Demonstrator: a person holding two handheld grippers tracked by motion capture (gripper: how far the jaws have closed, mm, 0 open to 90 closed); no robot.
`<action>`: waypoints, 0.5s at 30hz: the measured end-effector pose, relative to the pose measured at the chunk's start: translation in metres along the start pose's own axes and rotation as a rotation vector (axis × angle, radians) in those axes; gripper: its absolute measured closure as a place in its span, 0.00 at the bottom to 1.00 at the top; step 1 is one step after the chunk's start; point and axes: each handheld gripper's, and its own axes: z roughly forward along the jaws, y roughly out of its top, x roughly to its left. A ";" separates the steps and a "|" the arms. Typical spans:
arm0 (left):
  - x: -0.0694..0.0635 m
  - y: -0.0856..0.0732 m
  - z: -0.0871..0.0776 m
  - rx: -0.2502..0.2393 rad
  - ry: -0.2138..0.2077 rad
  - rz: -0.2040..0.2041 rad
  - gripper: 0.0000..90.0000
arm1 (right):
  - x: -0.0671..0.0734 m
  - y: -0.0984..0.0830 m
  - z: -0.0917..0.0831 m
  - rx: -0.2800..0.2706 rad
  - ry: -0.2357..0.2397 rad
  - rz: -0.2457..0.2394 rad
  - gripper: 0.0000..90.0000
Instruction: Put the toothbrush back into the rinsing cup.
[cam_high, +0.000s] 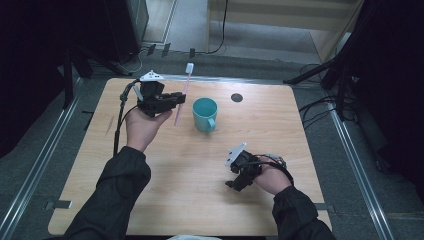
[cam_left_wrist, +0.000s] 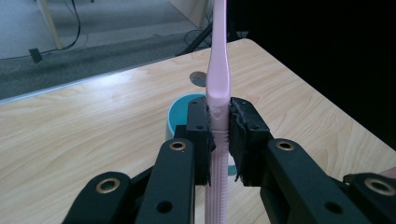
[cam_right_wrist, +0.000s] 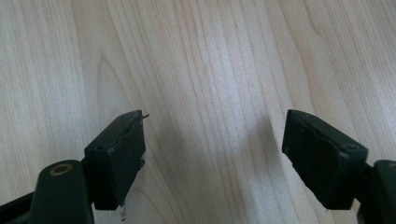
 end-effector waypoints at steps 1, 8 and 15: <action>-0.001 0.002 0.002 0.002 0.000 0.006 0.87 | 0.000 0.000 0.000 -0.001 0.000 0.002 0.24; -0.007 0.016 0.014 0.008 -0.006 0.031 0.87 | 0.000 0.001 0.000 0.001 0.004 0.003 0.24; -0.009 0.026 0.028 0.009 -0.007 0.034 0.87 | 0.000 0.001 0.000 0.001 0.001 0.000 0.24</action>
